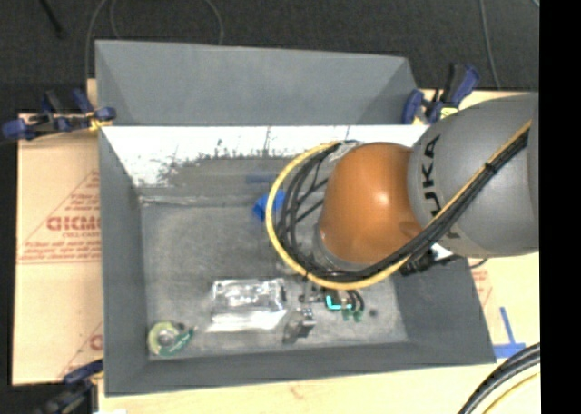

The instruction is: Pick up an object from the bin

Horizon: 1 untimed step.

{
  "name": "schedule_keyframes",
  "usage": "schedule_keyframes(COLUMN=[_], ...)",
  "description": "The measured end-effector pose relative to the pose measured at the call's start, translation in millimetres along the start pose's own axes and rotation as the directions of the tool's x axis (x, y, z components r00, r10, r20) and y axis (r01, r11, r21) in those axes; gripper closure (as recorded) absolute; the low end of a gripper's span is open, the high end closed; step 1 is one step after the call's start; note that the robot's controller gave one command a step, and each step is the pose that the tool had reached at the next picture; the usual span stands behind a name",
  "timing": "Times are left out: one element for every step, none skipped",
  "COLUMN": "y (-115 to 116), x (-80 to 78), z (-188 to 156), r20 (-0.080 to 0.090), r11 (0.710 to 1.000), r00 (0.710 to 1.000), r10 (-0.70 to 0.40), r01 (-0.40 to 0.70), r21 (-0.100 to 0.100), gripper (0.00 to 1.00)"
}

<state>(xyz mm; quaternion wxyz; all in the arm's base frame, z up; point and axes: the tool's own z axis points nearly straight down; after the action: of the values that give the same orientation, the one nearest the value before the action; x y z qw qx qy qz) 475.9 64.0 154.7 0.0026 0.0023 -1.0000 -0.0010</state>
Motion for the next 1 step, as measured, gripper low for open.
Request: schedule_keyframes(y=[51.9], x=[-2.8], z=[72.6], r20=[0.022], r11=[1.000], r00=[1.000], r10=[0.014], r01=[-0.014], r21=[0.000], gripper=[0.00])
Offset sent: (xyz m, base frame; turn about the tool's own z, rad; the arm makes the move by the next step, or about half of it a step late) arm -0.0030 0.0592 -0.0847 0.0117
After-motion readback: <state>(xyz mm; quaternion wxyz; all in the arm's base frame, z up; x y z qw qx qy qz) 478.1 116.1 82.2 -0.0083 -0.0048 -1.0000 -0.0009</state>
